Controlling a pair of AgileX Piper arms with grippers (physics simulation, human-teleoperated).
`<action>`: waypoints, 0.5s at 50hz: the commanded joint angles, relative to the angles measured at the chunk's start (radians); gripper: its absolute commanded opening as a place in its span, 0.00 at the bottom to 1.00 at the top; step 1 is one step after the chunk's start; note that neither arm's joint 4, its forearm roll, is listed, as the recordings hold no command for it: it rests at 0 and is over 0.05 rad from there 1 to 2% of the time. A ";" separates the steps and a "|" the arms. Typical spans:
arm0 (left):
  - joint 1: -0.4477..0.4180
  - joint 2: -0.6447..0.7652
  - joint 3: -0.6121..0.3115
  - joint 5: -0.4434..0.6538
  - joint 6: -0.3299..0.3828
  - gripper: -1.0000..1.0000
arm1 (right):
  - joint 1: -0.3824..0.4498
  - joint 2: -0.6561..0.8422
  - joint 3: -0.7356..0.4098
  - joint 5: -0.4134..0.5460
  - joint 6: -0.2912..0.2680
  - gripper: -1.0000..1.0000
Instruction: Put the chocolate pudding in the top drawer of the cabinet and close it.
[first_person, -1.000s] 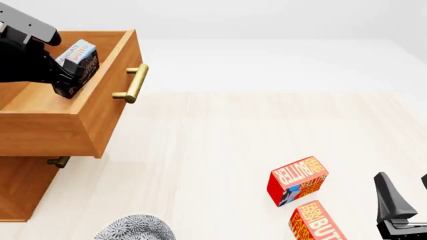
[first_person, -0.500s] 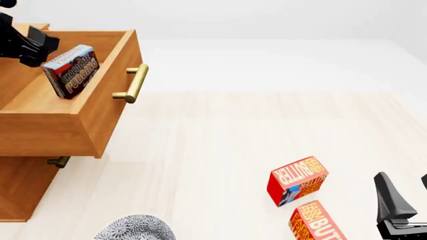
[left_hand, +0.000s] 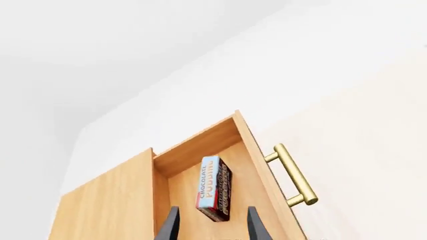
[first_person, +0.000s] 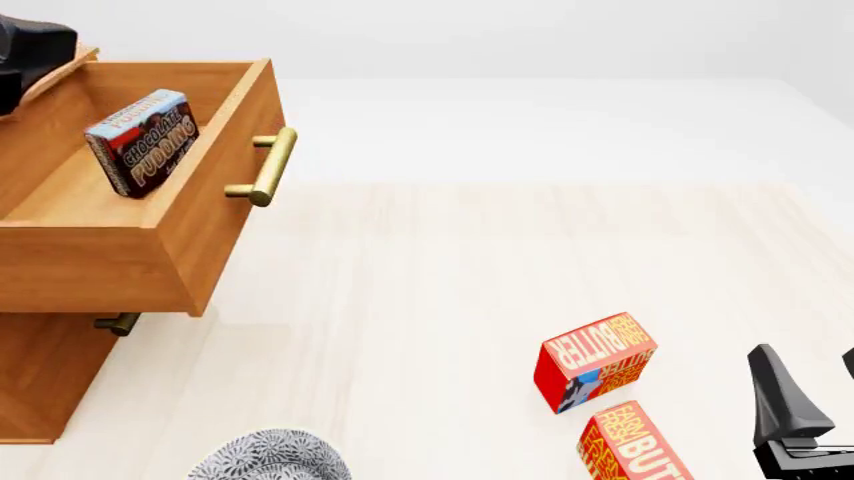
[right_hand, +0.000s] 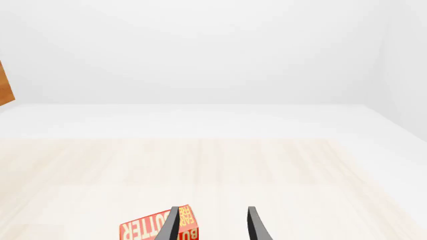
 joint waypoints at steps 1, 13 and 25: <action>-0.047 -0.059 0.043 0.002 0.011 1.00 | 0.000 0.001 0.000 -0.001 0.000 1.00; -0.116 -0.072 0.061 -0.001 0.010 1.00 | 0.000 0.001 0.000 -0.001 0.000 1.00; -0.167 -0.067 0.081 -0.028 0.016 1.00 | 0.000 0.001 0.000 -0.001 0.000 1.00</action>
